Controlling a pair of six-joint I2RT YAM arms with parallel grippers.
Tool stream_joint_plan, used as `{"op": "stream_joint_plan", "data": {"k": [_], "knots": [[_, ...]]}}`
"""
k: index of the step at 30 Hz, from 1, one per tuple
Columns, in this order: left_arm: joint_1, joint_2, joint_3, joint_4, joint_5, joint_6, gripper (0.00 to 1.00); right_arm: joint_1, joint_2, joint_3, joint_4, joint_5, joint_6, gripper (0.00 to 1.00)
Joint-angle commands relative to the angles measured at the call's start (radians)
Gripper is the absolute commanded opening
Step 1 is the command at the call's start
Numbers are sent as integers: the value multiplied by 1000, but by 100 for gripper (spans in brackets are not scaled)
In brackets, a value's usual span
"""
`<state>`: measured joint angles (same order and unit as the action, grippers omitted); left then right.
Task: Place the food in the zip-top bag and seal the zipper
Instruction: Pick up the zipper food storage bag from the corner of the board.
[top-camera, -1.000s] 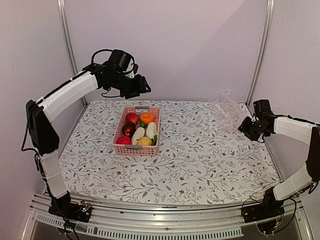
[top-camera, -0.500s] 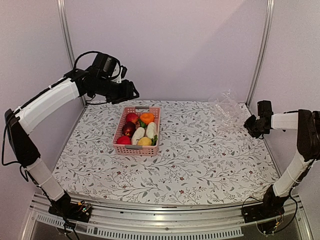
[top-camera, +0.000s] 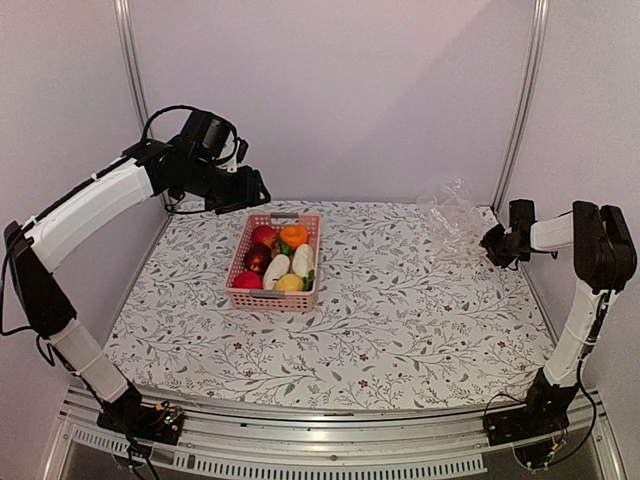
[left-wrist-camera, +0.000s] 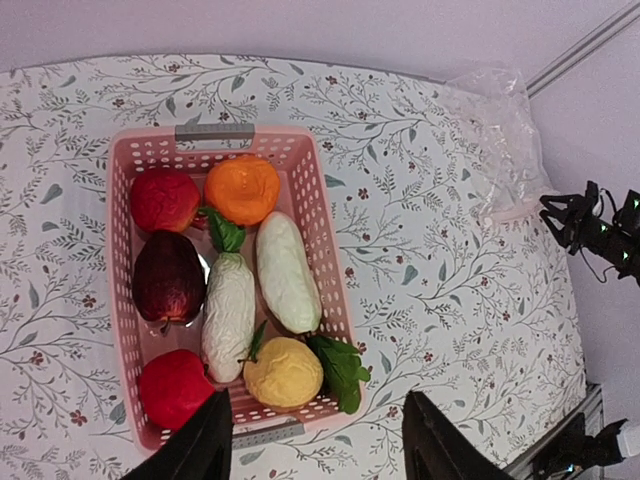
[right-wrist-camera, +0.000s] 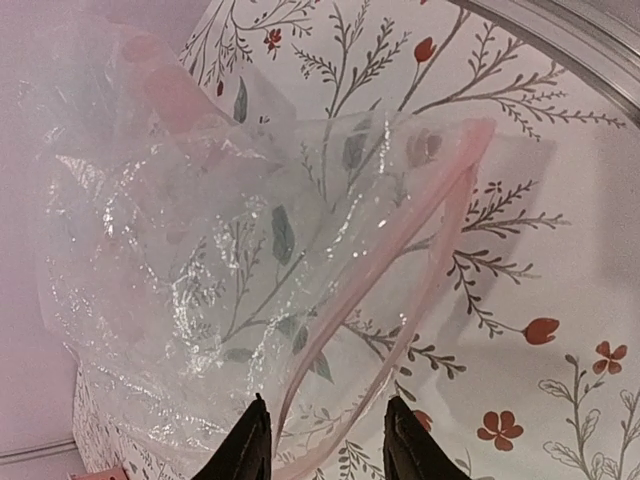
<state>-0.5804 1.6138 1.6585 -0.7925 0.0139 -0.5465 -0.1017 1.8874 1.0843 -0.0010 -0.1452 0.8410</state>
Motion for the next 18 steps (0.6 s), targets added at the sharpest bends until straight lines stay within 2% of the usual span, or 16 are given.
{"op": "stream_joint_plan", "data": {"k": [1, 12, 18], "knots": [[-4, -30, 20, -67, -44, -3, 57, -21, 97, 50, 44, -28, 51, 37], [-3, -54, 28, -104, -80, -19, 57, -30, 207, 103, 117, -59, 75, 36], [-3, -63, 4, -111, -82, -32, 57, -30, 240, 109, 218, -125, 50, 21]]}}
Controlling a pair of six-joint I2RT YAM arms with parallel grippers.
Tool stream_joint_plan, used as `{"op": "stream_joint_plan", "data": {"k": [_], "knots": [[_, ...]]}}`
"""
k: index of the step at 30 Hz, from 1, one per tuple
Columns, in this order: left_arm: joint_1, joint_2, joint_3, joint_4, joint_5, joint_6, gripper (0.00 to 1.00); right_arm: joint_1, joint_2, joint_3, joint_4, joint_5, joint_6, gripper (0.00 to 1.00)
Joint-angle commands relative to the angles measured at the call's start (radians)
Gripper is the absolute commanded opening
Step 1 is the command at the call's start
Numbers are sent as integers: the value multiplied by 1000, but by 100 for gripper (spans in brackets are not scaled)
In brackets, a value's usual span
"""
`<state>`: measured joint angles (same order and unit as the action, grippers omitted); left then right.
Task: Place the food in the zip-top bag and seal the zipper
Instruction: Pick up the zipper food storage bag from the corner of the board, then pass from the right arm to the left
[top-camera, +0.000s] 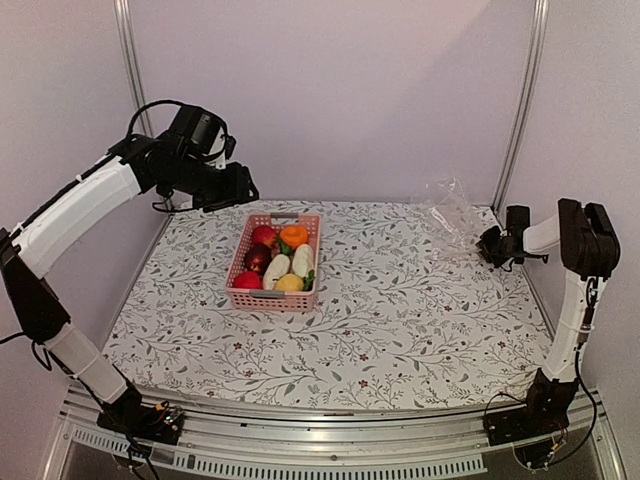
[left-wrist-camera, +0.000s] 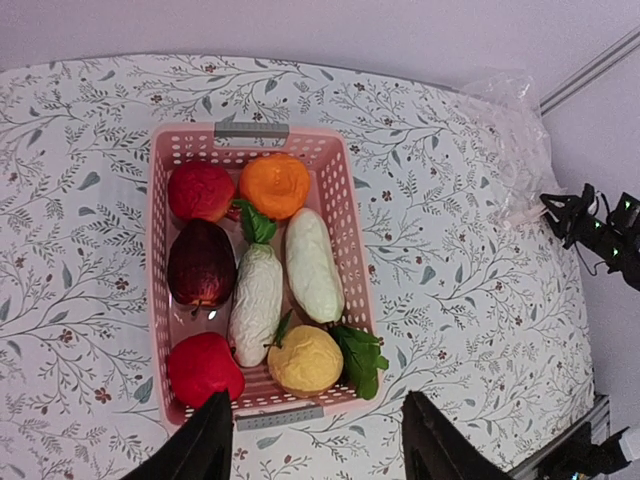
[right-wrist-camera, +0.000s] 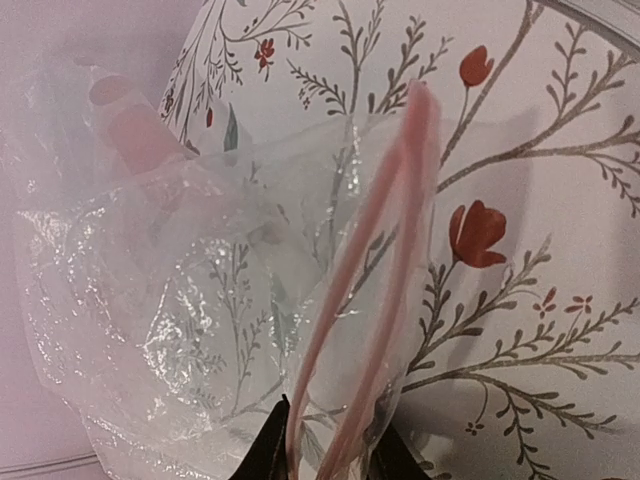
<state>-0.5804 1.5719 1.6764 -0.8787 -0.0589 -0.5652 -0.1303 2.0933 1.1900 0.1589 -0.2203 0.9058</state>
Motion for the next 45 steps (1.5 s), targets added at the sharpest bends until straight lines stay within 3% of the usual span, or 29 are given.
{"op": "stream_joint_plan", "data": {"k": [1, 8, 15, 20, 26, 33, 35, 39, 45], "knots": [[-4, -19, -15, -22, -8, -12, 57, -1, 29, -7, 73, -62, -13, 21], [-4, -16, -42, 46, 3, -5, 57, -1, -104, -87, 94, -109, -74, 10], [-3, 10, -80, 120, 47, 17, 57, 28, -314, -200, 80, -221, -128, 8], [-18, 43, -100, 239, 181, 70, 59, 150, -509, -246, -49, -222, -229, 8], [-125, 135, -36, 364, 327, 238, 65, 314, -730, -237, -211, -206, -266, 8], [-230, 290, 39, 442, 418, 257, 68, 421, -850, -225, -337, -254, -262, 9], [-255, 338, 58, 446, 423, 262, 69, 427, -857, -246, -333, -288, -253, 10], [-274, 409, 85, 451, 451, 228, 70, 428, -826, -260, -338, -342, -272, 32], [-279, 415, 80, 482, 470, 207, 70, 429, -807, -269, -285, -410, -248, 36]]}}
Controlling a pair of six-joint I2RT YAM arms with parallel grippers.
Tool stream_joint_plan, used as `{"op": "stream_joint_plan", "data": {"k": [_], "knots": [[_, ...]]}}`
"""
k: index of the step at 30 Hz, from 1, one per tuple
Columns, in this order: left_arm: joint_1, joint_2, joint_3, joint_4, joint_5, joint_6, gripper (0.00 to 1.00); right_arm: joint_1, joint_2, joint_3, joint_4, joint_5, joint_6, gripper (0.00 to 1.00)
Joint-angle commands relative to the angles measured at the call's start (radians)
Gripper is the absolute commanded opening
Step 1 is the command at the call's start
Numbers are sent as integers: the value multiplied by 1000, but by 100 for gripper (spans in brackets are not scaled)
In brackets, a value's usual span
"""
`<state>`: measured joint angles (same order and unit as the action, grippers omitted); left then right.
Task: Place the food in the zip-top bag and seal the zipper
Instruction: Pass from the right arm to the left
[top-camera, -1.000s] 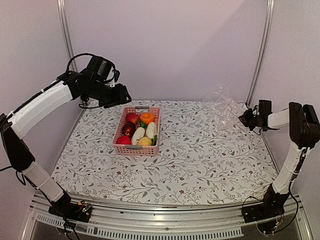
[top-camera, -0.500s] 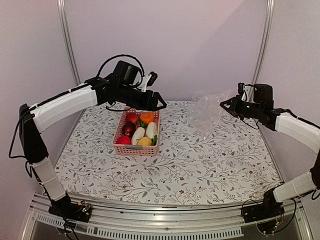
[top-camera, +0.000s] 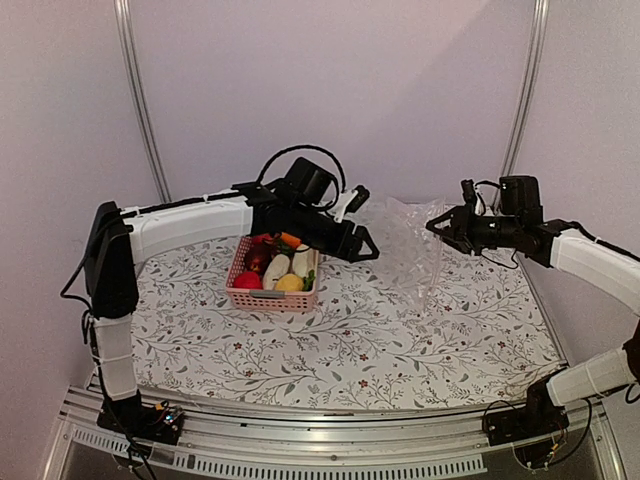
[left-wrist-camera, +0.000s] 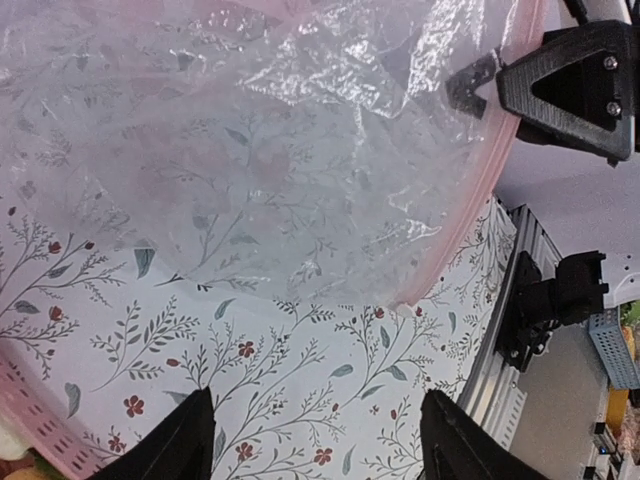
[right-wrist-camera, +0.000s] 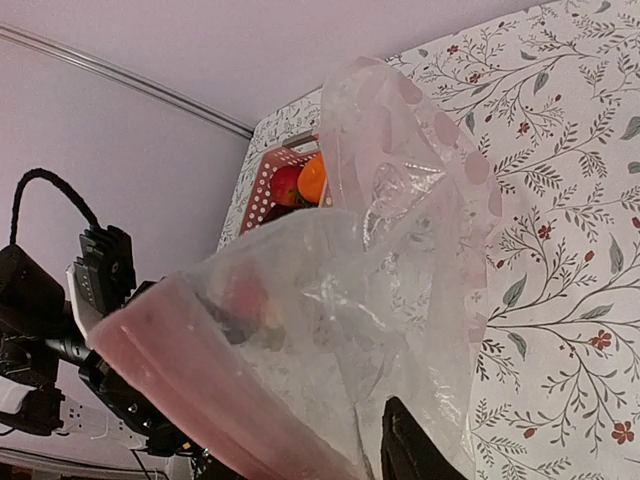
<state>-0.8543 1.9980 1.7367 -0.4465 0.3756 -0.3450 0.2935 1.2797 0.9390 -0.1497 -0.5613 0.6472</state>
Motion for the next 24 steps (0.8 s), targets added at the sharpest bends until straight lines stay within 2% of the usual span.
{"op": "stream_joint_plan", "data": {"k": [1, 9, 12, 19, 24], "knots": [[-8, -12, 23, 56, 48, -17, 70, 8, 5, -14, 34, -81, 16, 38], [-90, -33, 4, 111, -104, -21, 72, 50, 36, 28, 79, -157, 64, 52], [-115, -58, -59, 170, -182, -16, 72, 68, 61, 18, 78, -150, 66, 52], [-177, -67, -178, 271, -242, -70, 74, 92, 68, -66, 88, -141, 79, 53], [-243, -46, -203, 273, -444, -134, 73, 112, 62, -119, 126, -156, 104, 54]]}}
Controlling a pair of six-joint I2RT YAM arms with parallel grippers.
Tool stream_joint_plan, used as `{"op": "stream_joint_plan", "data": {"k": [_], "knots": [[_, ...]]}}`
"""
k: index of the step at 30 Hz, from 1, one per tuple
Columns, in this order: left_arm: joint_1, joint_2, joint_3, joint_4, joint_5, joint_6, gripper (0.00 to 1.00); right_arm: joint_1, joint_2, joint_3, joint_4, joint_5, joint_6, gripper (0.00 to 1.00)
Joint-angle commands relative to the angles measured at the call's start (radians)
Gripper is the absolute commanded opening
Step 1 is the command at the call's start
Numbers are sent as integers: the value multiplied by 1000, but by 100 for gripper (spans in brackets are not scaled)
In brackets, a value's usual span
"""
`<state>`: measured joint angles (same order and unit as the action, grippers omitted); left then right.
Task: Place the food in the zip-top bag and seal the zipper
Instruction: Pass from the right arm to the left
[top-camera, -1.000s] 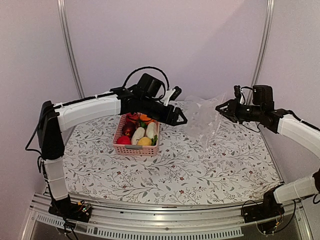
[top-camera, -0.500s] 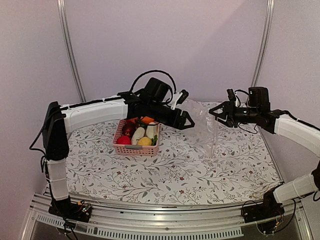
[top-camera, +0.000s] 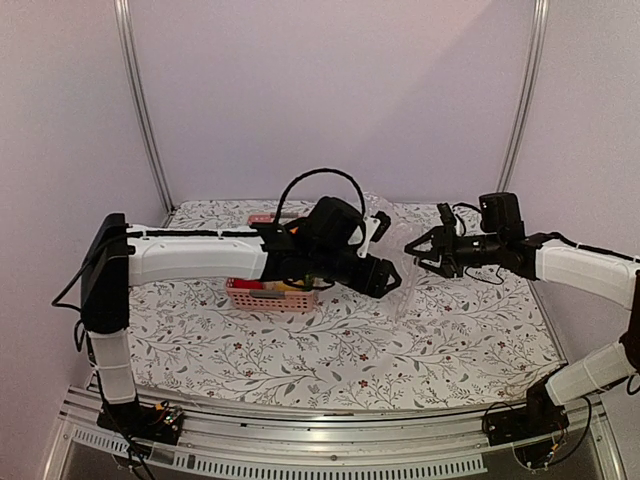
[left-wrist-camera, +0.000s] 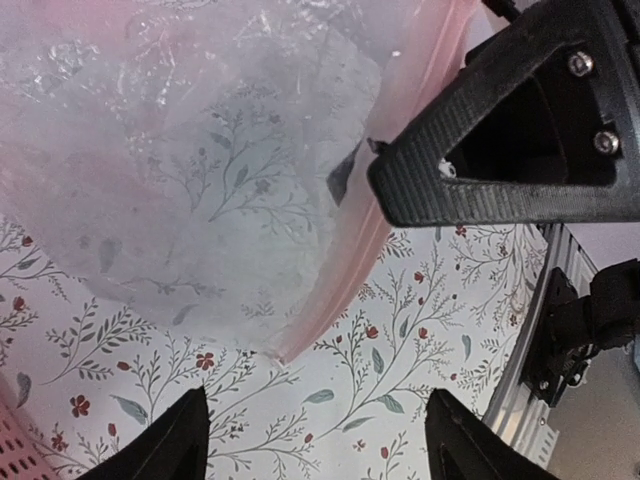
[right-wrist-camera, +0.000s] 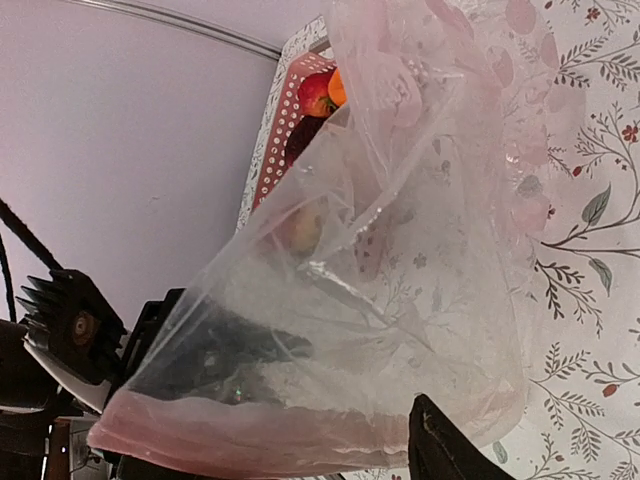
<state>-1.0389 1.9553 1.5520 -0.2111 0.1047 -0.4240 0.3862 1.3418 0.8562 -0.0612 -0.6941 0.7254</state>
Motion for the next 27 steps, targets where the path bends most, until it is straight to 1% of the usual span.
{"op": "stream_joint_plan", "data": {"k": [1, 6, 7, 11, 16, 20, 22, 24, 26, 27], "knots": [[-66, 0, -25, 32, -209, -70, 73, 25, -2, -42, 44, -21, 30, 54], [-71, 21, -65, 81, -260, -81, 72, 35, -4, -60, 54, -17, 61, 54], [-72, 31, -61, 87, -264, -81, 72, 36, -4, -61, 78, -16, 64, 54], [-71, 83, -12, 78, -299, -94, 68, 36, -4, -53, 70, -13, 62, 54], [-71, 155, 58, 48, -329, -75, 63, 36, -8, -47, 63, -17, 55, 53], [-71, 195, 89, 48, -333, -57, 63, 36, -7, -43, 63, -22, 57, 54], [-70, 215, 109, 34, -358, -56, 60, 36, -5, -40, 38, -21, 53, 54], [-69, 232, 136, 17, -391, -51, 55, 36, -3, -38, 27, -22, 49, 54], [-67, 246, 162, 5, -409, -43, 43, 36, -5, -32, 10, -14, 40, 53], [-65, 250, 180, -2, -415, -44, 35, 36, -8, -24, -9, -3, 32, 53]]}}
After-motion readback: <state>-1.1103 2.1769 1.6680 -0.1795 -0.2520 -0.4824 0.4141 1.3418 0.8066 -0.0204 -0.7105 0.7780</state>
